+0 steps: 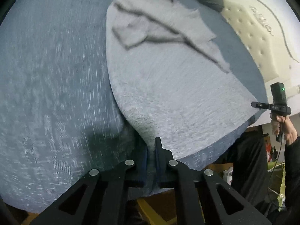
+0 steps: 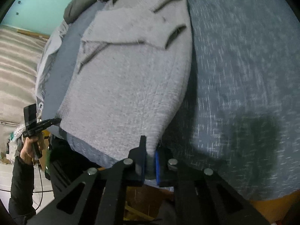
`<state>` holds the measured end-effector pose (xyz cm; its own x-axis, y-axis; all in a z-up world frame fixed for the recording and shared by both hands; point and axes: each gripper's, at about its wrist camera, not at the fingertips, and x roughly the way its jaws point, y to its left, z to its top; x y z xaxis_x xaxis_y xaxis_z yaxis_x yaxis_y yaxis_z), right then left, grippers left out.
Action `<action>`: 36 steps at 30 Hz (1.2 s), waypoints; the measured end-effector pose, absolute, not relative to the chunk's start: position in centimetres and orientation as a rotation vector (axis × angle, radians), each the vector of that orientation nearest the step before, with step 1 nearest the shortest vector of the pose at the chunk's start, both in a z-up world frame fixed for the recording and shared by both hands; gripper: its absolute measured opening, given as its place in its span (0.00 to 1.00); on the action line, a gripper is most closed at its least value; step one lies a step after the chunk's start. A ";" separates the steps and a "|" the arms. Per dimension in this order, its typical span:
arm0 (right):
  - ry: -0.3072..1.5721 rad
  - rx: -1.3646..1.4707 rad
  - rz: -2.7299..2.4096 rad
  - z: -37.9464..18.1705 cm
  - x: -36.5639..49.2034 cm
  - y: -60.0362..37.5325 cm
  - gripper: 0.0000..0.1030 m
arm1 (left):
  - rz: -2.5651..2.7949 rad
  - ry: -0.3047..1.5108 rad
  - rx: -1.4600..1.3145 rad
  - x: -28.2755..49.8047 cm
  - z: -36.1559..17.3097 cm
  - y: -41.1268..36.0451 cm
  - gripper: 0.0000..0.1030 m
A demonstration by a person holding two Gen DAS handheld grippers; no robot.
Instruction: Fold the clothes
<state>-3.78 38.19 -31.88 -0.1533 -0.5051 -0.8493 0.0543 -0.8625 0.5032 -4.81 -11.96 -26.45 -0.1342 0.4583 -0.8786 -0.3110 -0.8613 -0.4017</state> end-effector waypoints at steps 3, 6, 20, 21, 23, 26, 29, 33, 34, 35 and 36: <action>-0.503 1.687 -2.112 -29.5 -3.9 38.4 0.06 | 2.064 -0.148 -1.592 -4.8 -23.7 -12.2 0.06; -0.465 1.636 -2.140 -26.9 -4.0 38.4 0.06 | 2.082 -0.132 -1.540 -4.4 -21.3 -12.8 0.06; -0.374 1.446 -2.198 -19.5 -1.9 38.3 0.05 | 2.141 -0.094 -1.359 -1.6 -15.9 -14.4 0.06; -0.371 1.436 -2.199 -19.2 -1.8 38.3 0.05 | 2.145 -0.094 -1.351 -1.5 -15.6 -14.6 0.06; -0.362 1.417 -2.202 -18.4 -1.4 38.2 0.05 | 2.152 -0.092 -1.335 -1.3 -14.9 -15.0 0.06; -0.345 1.387 -2.207 -16.9 -1.0 38.2 0.05 | 2.165 -0.097 -1.306 -1.2 -13.9 -15.3 0.06; -0.333 1.355 -2.213 -15.6 -0.4 38.3 0.05 | 2.187 -0.099 -1.275 -0.9 -12.5 -15.6 0.06; -0.316 1.294 -2.218 -13.6 0.8 38.3 0.05 | 2.196 -0.093 -1.221 0.4 -10.6 -15.6 0.06; -0.305 1.283 -2.218 -13.2 1.1 38.2 0.05 | 2.194 -0.092 -1.208 0.7 -10.3 -15.6 0.06; -0.298 1.274 -2.217 -12.8 1.5 38.1 0.05 | 2.193 -0.091 -1.196 1.0 -10.0 -15.6 0.06; -0.293 1.266 -2.213 -12.5 1.8 38.1 0.05 | 2.191 -0.090 -1.190 1.3 -9.8 -15.7 0.06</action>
